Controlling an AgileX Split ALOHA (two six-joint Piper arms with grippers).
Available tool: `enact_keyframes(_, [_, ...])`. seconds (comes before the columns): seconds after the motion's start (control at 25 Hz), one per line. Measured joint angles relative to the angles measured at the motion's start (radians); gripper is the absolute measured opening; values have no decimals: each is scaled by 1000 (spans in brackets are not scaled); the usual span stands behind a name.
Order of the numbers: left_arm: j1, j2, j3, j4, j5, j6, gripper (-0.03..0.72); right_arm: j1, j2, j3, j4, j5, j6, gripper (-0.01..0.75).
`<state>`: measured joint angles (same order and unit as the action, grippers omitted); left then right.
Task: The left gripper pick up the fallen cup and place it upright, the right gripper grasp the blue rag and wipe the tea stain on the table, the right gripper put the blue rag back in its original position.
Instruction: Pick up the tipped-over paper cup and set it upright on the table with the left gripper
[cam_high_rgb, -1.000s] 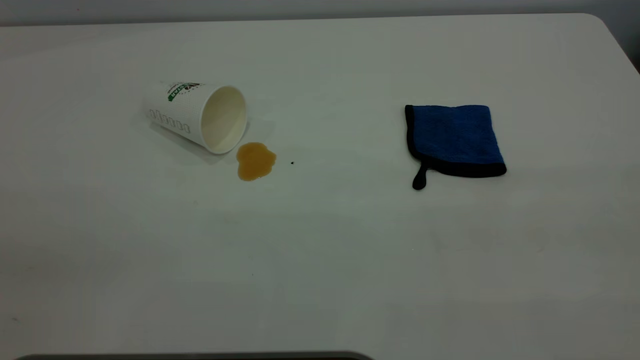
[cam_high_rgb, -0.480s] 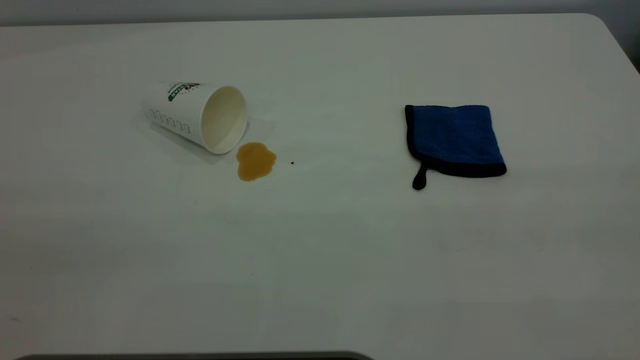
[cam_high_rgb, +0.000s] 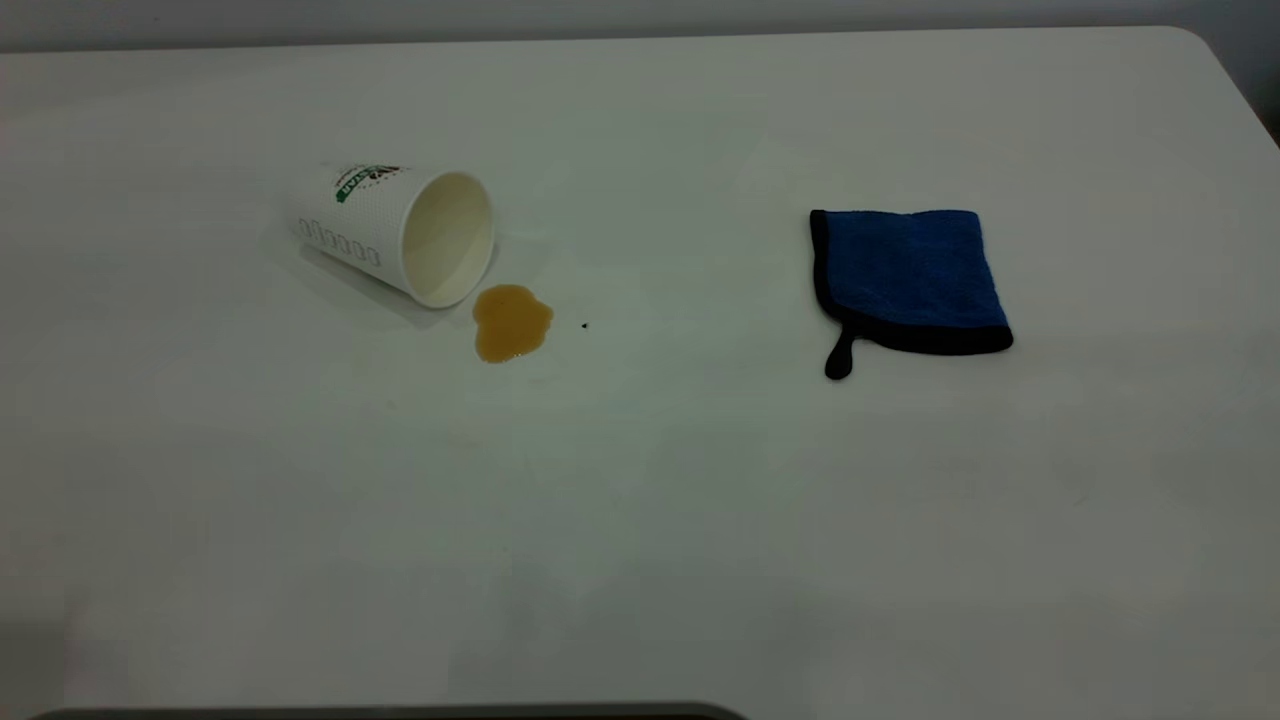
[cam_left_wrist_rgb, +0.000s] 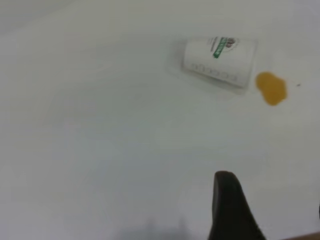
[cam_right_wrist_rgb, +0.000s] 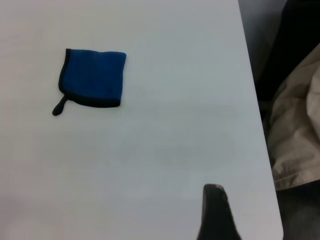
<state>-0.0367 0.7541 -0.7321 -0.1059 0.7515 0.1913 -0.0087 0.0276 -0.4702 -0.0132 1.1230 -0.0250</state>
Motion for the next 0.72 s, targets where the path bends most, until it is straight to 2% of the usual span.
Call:
enact_keyframes(0.12, [-7,181,-36,0,-102,35,459,0,0,0,0,0,0,532])
enact_keyframes(0.2, [-41,304,-80,2,-160,51,457,0,0,0,0,0,0,532])
enact_keyframes(0.4, [-259,588,-170,59,-293,55,456,0,0,0,0,0,0,532])
enact_keyframes(0.52, [-361,760,-224,210,-327,-75,456,0,0,0,0,0,0,532])
enact_keyframes(0.72, [-483,1026,-311,699,-303,-553,456,0,0,0,0,0,0,532])
